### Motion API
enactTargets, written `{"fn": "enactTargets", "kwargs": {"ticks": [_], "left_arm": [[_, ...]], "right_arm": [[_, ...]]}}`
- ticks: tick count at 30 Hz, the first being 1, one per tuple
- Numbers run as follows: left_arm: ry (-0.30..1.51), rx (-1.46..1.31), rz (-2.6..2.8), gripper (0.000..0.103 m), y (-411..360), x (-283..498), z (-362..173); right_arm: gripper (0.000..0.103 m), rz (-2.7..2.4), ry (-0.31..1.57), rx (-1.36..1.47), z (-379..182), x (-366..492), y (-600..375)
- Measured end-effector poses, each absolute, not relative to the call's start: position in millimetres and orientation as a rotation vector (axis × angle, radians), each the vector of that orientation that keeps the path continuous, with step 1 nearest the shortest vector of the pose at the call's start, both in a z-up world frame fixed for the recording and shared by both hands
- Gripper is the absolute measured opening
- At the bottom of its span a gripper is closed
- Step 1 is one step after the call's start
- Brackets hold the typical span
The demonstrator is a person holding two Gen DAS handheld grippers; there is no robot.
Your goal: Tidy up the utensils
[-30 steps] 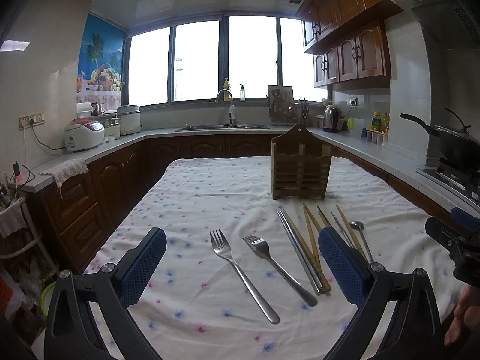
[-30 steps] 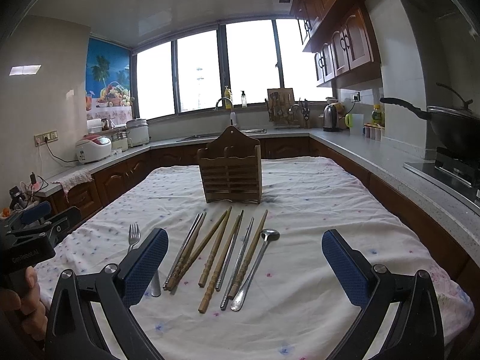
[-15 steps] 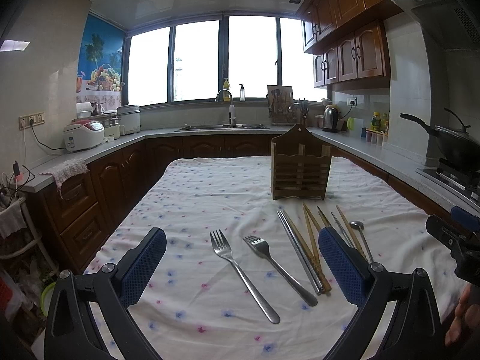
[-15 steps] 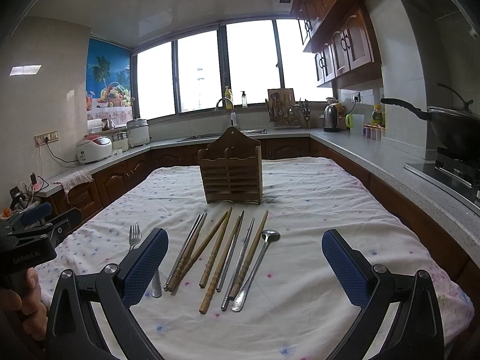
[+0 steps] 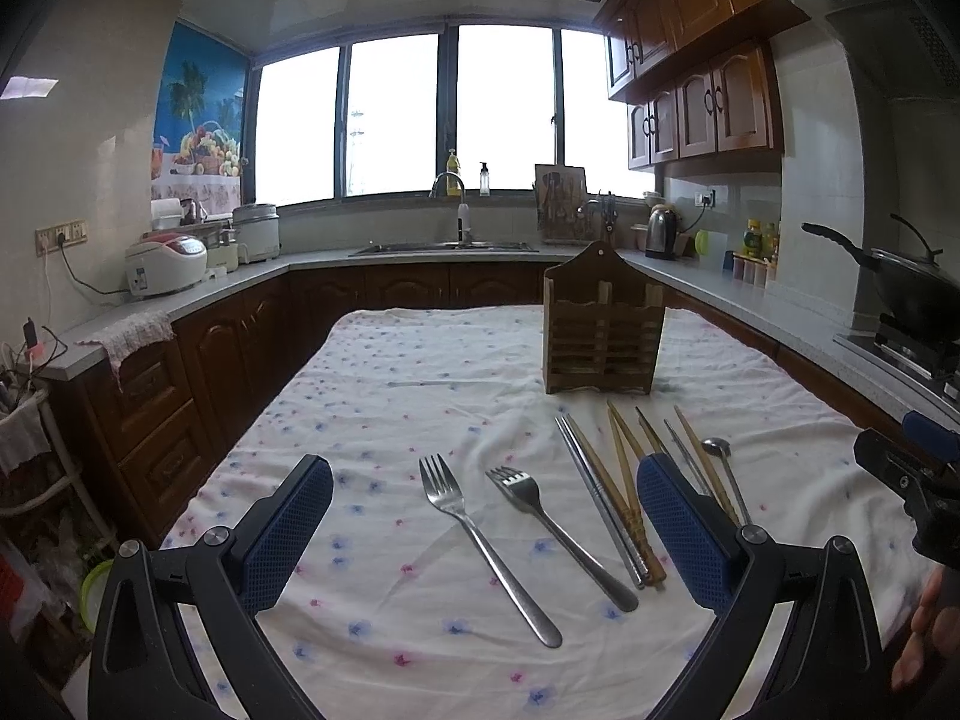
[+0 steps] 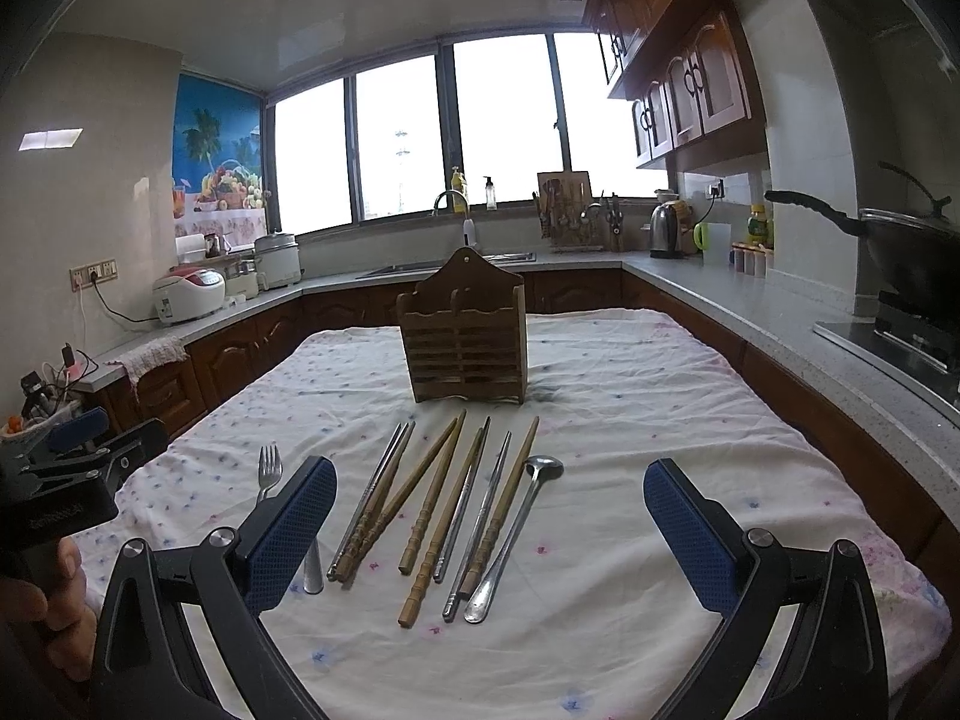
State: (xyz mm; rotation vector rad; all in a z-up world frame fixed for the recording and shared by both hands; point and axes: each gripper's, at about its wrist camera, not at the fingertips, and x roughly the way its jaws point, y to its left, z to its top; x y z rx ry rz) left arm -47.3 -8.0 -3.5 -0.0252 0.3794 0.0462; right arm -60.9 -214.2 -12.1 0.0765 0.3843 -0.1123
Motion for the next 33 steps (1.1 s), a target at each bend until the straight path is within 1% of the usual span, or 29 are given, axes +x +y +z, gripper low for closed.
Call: {"fn": "enactTargets", "kwargs": {"ticks": [5, 8, 9, 10, 11, 13, 15, 16, 17, 18, 19, 20, 22, 24, 29, 33], "left_arm": [[0.447, -0.079, 0.028, 0.102, 3.3, -28.2, -2.9], [0.491, -0.107, 0.016, 0.101, 10.9, -10.7, 0.4], [0.506, -0.11, 0.012, 0.099, 12.3, -4.0, 1.7], [0.527, -0.113, 0.003, 0.097, 13.2, 6.0, 4.1], [0.543, -0.115, -0.005, 0.094, 13.8, 13.8, 6.0], [0.588, -0.13, -0.033, 0.087, 15.4, 35.9, 9.6], [0.63, -0.148, -0.064, 0.075, 16.6, 59.4, 11.1], [0.657, -0.158, -0.078, 0.073, 16.9, 73.2, 11.6], [0.68, -0.164, -0.09, 0.069, 16.9, 85.1, 11.6], [0.699, -0.169, -0.101, 0.066, 17.2, 95.3, 11.0], [0.721, -0.17, -0.11, 0.064, 17.3, 109.1, 10.3], [0.736, -0.167, -0.116, 0.059, 16.6, 119.6, 9.7], [0.774, -0.154, -0.122, 0.055, 14.8, 143.8, 5.8], [0.809, -0.158, -0.134, 0.049, 13.6, 161.9, 0.3], [0.885, -0.165, -0.168, 0.041, 4.1, 209.8, -14.5], [0.912, -0.141, -0.179, 0.038, -7.7, 237.0, -22.6]], "right_arm": [[0.103, -0.114, 0.431, 0.06, -11.8, -44.6, -219.7], [0.102, -0.09, 0.466, 0.096, -11.0, -29.0, -227.9], [0.1, -0.079, 0.474, 0.114, -11.4, -24.2, -231.4], [0.094, -0.066, 0.485, 0.156, -11.6, -18.7, -235.6], [0.089, -0.062, 0.513, 0.173, -12.7, -8.8, -240.1], [0.074, -0.056, 0.549, 0.193, -16.0, 7.6, -246.9], [0.067, -0.045, 0.629, 0.254, -22.0, 30.2, -256.5], [0.059, -0.038, 0.642, 0.282, -25.4, 40.0, -261.0], [0.055, -0.034, 0.654, 0.303, -28.6, 49.3, -265.4], [0.048, -0.03, 0.675, 0.327, -31.5, 58.9, -269.8], [0.045, -0.03, 0.689, 0.34, -33.5, 67.7, -273.6], [0.044, -0.033, 0.691, 0.342, -35.0, 75.2, -275.8], [0.041, -0.049, 0.719, 0.323, -38.2, 88.4, -278.3], [0.041, -0.046, 0.745, 0.341, -40.0, 100.1, -283.2], [0.036, -0.075, 0.827, 0.318, -50.9, 130.0, -293.1], [0.032, -0.094, 0.878, 0.3, -62.8, 149.2, -301.7]]}}
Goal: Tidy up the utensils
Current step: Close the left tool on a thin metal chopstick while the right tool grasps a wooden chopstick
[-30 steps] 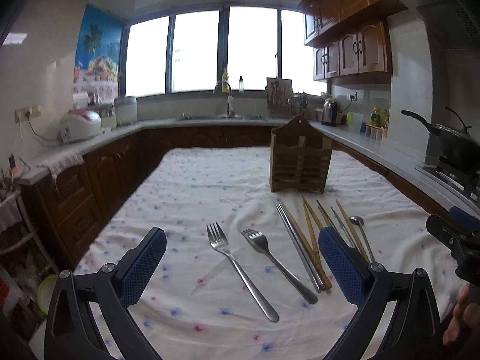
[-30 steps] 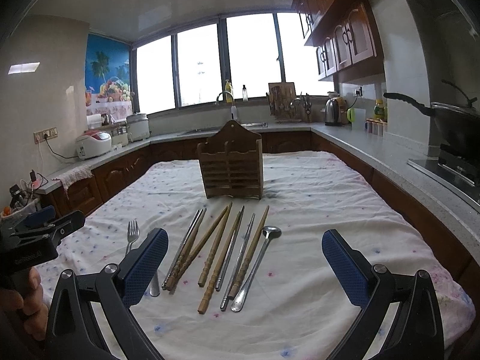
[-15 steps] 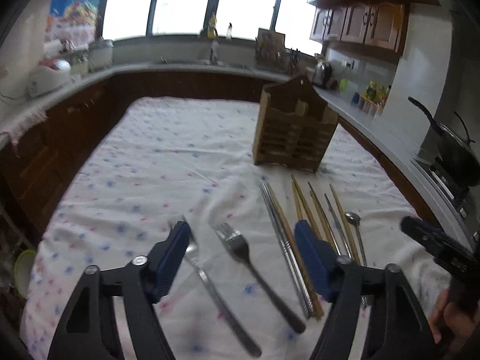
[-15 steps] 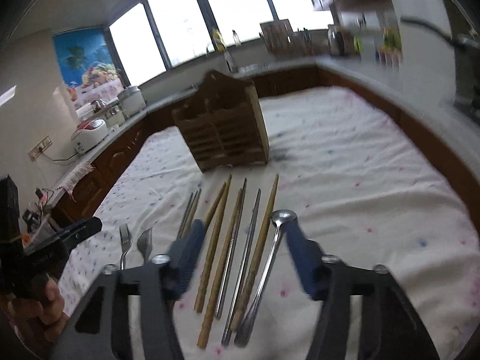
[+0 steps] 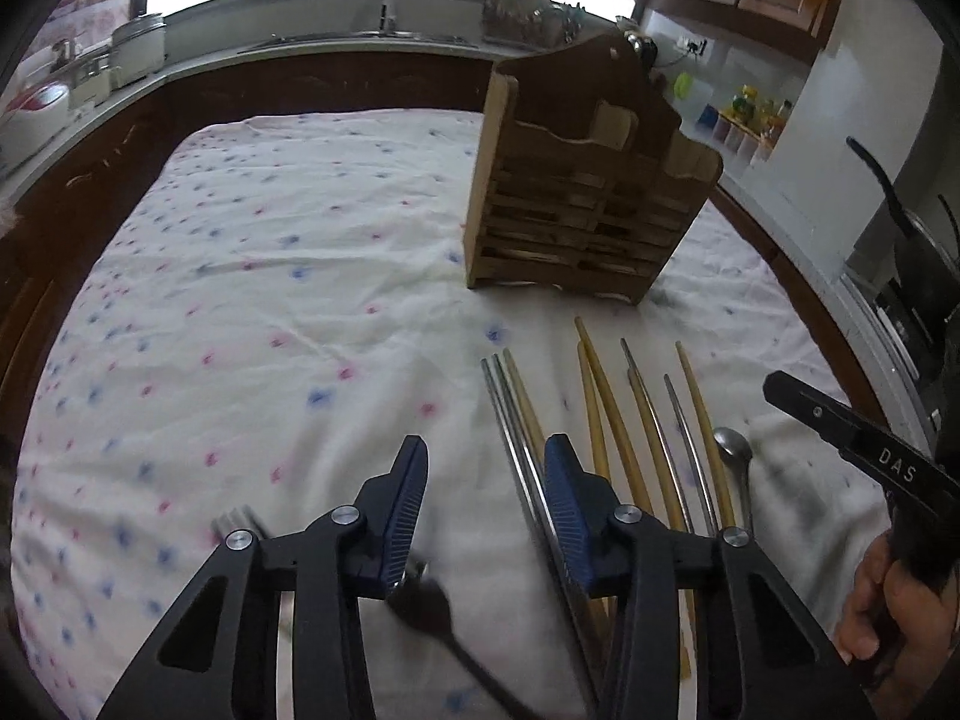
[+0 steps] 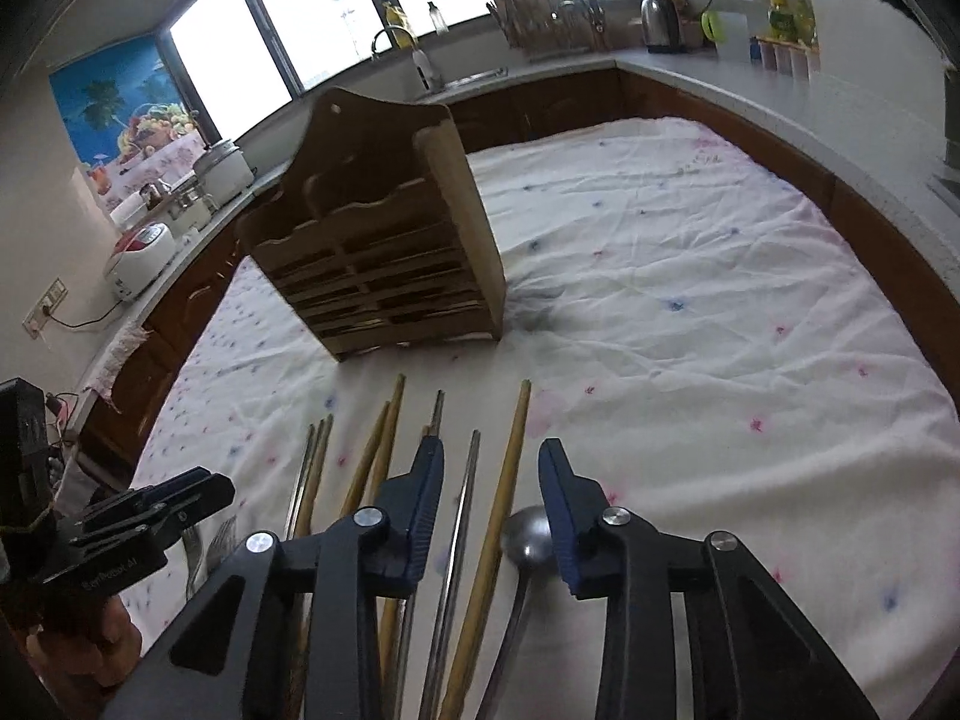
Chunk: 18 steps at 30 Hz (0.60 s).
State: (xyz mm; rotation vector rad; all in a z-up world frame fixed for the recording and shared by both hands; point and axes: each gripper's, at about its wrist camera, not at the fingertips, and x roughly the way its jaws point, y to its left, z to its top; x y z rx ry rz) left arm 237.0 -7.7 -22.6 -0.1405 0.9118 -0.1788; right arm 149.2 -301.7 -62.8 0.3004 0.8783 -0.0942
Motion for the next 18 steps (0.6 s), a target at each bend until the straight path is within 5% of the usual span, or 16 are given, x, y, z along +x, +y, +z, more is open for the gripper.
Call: {"fn": "enactTargets", "kwargs": {"ticks": [12, 18], "left_arm": [[1.007, -0.09, -0.182, 0.019, -30.6, 283.8, -64.8], [1.02, -0.082, -0.195, 0.017, -30.1, 289.7, -74.3]], "right_arm": [[0.027, -0.087, 0.948, 0.313, -90.1, 176.6, -306.9], [0.025, -0.078, 0.97, 0.32, -100.3, 182.5, -306.6]]}}
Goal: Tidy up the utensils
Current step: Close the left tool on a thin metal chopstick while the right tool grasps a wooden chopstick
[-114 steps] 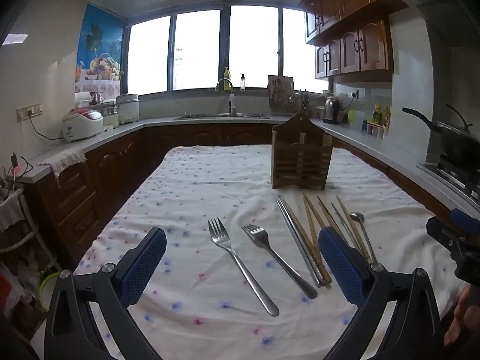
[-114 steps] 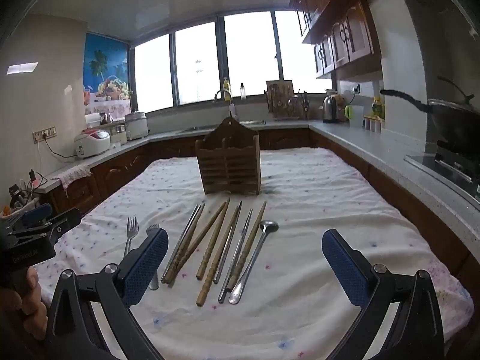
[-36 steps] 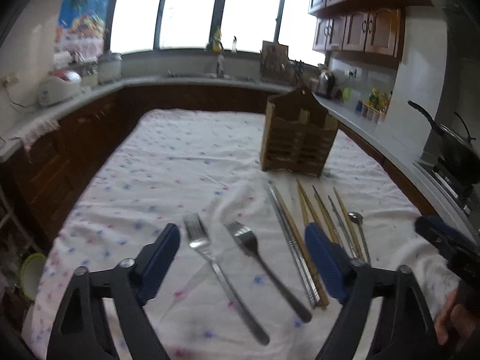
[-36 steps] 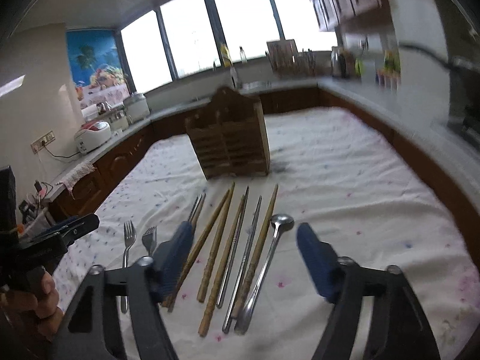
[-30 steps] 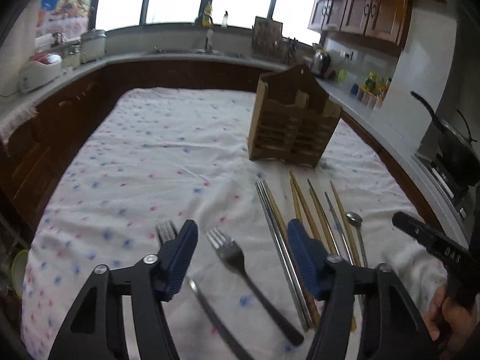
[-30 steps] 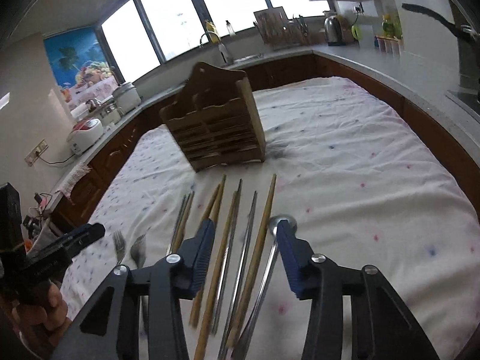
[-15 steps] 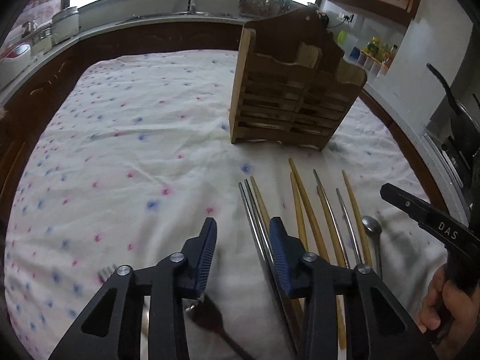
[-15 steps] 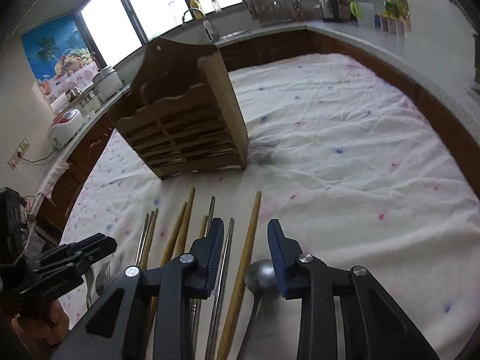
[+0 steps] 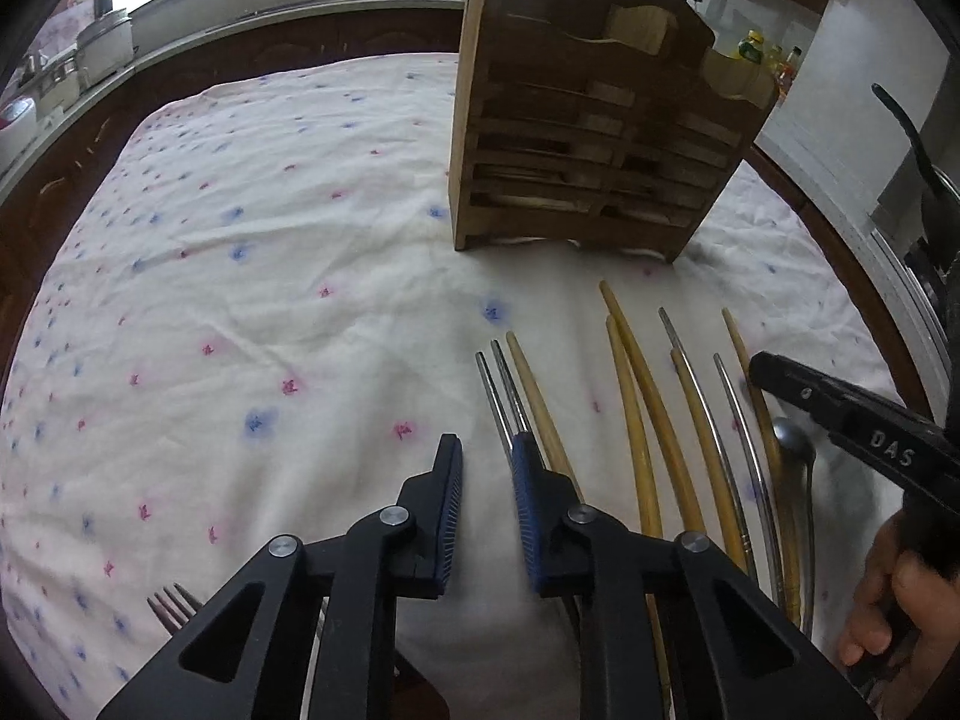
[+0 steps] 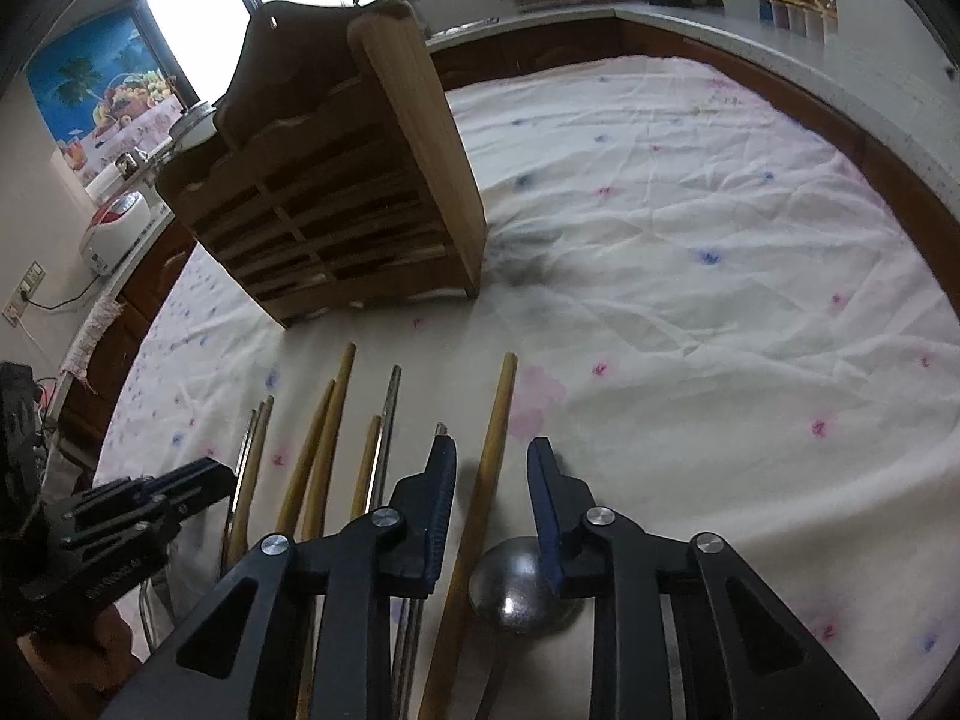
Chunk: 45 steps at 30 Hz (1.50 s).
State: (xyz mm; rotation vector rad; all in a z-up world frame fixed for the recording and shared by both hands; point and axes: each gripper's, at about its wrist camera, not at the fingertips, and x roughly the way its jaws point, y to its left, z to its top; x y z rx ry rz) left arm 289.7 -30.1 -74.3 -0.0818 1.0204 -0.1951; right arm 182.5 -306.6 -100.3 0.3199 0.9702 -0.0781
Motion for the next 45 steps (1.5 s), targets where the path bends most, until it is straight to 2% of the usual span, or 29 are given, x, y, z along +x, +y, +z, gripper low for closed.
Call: {"fn": "enactTargets", "kwargs": {"ticks": [11, 24, 26, 28, 32, 35, 45], "left_arm": [[1.057, -0.106, -0.201, 0.017, -29.4, 296.8, -74.4], [1.084, 0.054, -0.219, 0.015, -50.2, 302.4, -73.5], [1.078, 0.06, -0.229, 0.013, -52.4, 304.5, -73.8], [1.059, 0.082, -0.236, 0.01, -54.8, 302.1, -74.4], [1.041, 0.058, -0.241, 0.006, -51.8, 299.0, -74.9], [1.04, 0.024, -0.238, 0.003, -47.0, 296.5, -73.2], [0.928, -0.069, -0.28, 0.003, -26.1, 257.4, -21.1]], "right_arm": [[0.025, -0.064, 0.961, 0.337, -98.7, 184.2, -306.5], [0.023, -0.061, 0.975, 0.237, -100.6, 199.5, -294.8], [0.021, -0.073, 0.975, 0.194, -101.4, 200.4, -289.6], [0.011, -0.091, 0.969, 0.154, -102.6, 199.3, -286.7], [0.008, -0.065, 0.969, 0.202, -101.3, 197.4, -290.1], [0.007, -0.03, 0.946, 0.243, -91.0, 189.5, -289.5], [0.006, 0.042, 0.824, 0.253, -27.2, 157.5, -279.2]]}}
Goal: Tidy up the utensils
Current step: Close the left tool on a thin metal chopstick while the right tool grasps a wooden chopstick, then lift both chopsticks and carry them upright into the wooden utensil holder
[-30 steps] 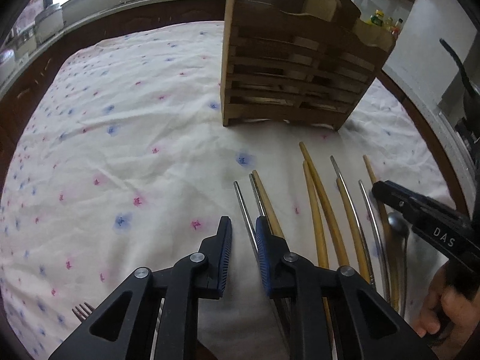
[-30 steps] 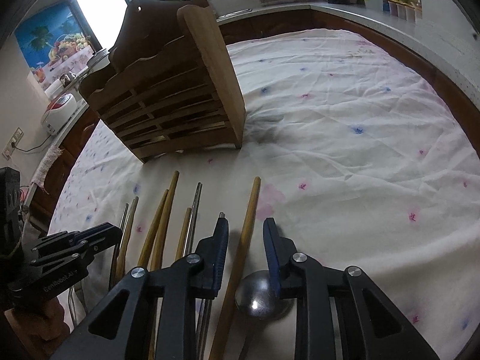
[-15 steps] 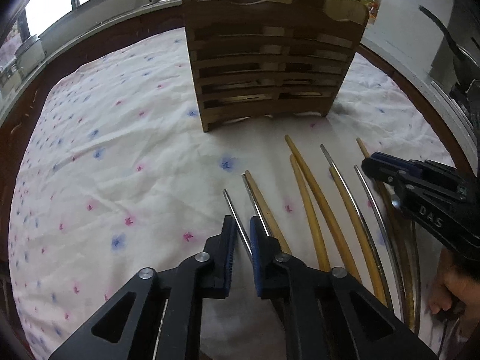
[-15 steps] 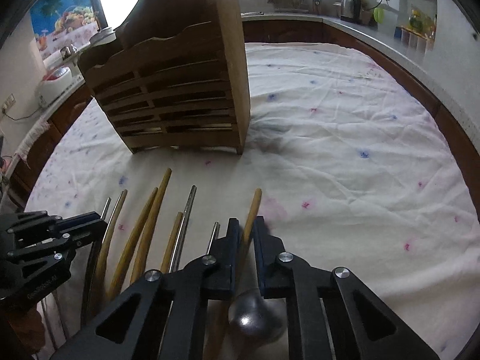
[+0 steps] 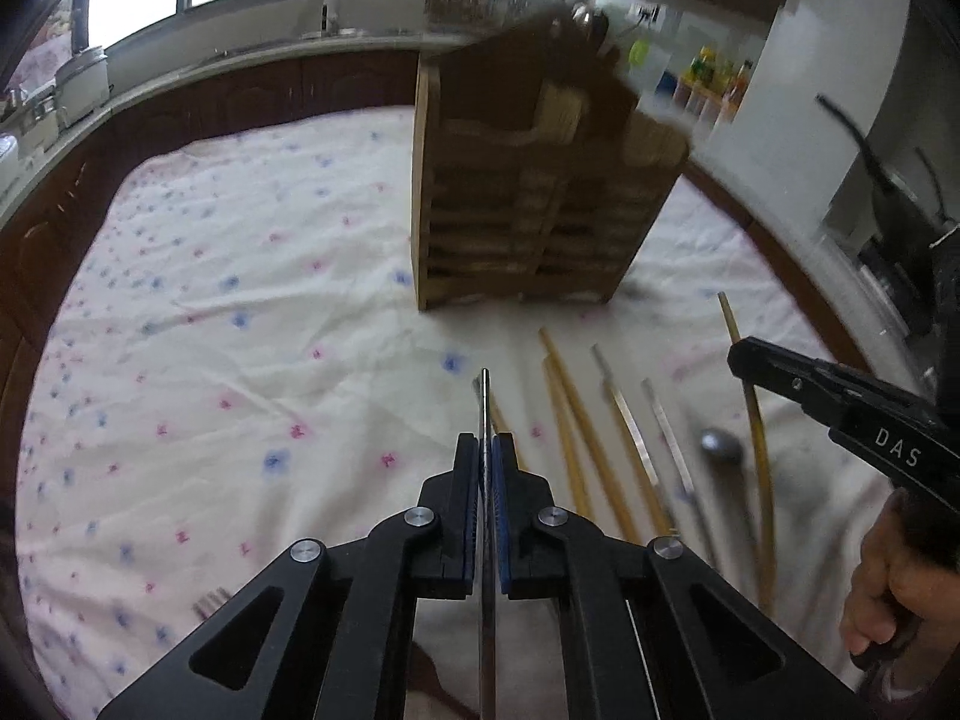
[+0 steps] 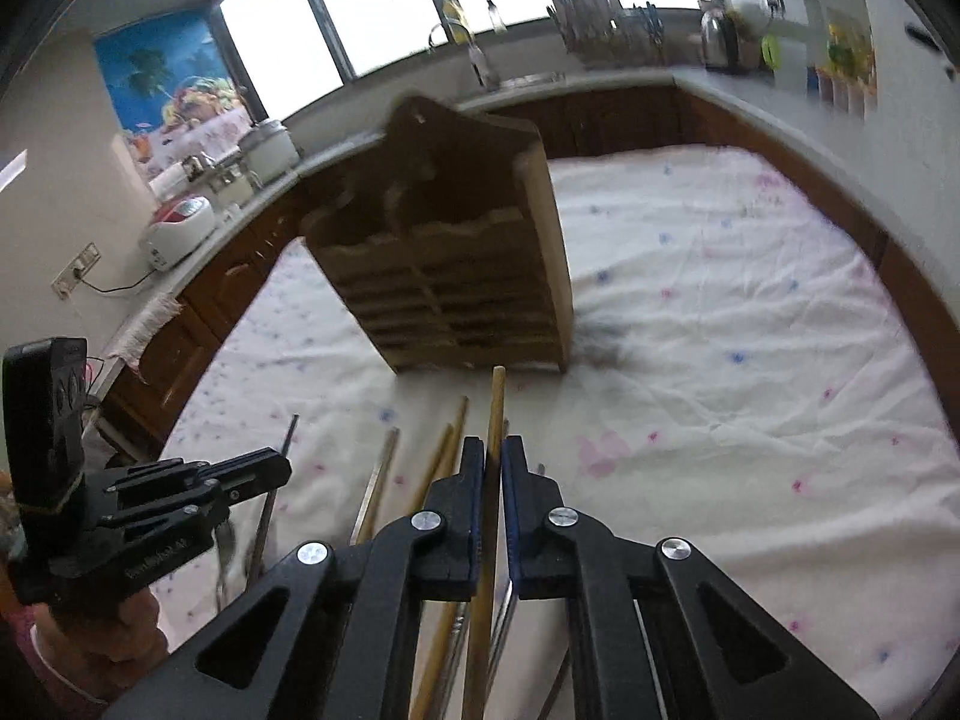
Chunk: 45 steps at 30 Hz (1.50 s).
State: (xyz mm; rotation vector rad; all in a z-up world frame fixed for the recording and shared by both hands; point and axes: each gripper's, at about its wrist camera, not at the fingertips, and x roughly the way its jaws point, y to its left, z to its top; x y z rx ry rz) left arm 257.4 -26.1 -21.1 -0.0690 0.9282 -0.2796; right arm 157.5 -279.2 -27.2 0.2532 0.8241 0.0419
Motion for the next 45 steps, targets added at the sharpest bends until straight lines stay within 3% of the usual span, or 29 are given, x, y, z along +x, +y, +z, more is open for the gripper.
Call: {"fn": "enactTargets", "kwargs": {"ticks": [20, 45], "left_arm": [[0.635, -0.17, -0.342, 0.002, 28.5, 151.0, 77.8], [0.475, -0.236, -0.319, 0.002, 45.5, 188.3, 104.8]], "right_arm": [[0.006, 0.061, 0.578, 0.225, 69.9, 114.0, -269.1], [0.006, 0.014, 0.404, 0.25, 113.3, 141.9, -293.8]]}}
